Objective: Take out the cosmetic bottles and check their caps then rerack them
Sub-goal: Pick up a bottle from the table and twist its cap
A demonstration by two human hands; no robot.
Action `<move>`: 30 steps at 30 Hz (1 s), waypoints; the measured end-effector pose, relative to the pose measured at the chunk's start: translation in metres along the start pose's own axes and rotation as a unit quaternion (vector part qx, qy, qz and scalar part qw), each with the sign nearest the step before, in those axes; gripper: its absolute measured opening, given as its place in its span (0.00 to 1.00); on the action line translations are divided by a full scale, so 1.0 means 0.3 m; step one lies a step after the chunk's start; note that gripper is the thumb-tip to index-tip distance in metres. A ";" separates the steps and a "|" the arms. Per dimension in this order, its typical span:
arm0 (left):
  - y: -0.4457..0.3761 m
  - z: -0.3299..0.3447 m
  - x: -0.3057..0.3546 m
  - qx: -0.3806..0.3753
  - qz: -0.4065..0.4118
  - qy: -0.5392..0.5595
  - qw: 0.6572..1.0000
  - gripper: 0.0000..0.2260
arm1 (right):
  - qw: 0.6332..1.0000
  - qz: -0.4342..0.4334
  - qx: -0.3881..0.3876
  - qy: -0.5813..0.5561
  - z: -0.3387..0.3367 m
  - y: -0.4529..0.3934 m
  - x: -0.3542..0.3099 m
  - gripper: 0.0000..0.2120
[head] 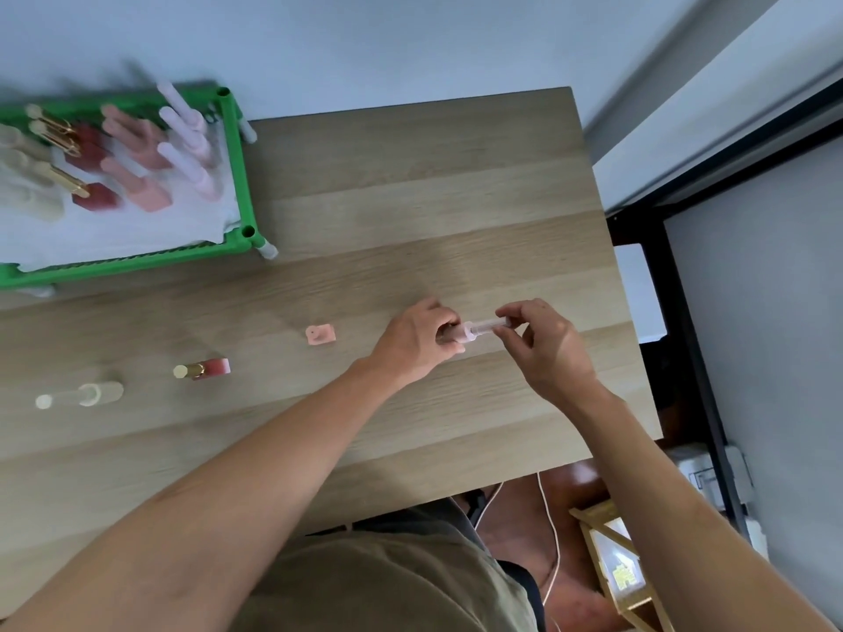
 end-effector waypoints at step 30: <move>0.286 -0.285 -0.116 0.127 -0.027 0.066 0.989 0.10 | 0.990 -0.126 -0.066 0.004 0.016 -0.094 -0.406 0.07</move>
Point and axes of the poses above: each hand's wrist, its own y-axis away from the middle knuckle, its own z-axis out of the palm, x = y × z, the point moved 7 cm from there along -y, towards the middle knuckle, and after that the axes turned 10 degrees about -z, right-handed, at the moved point
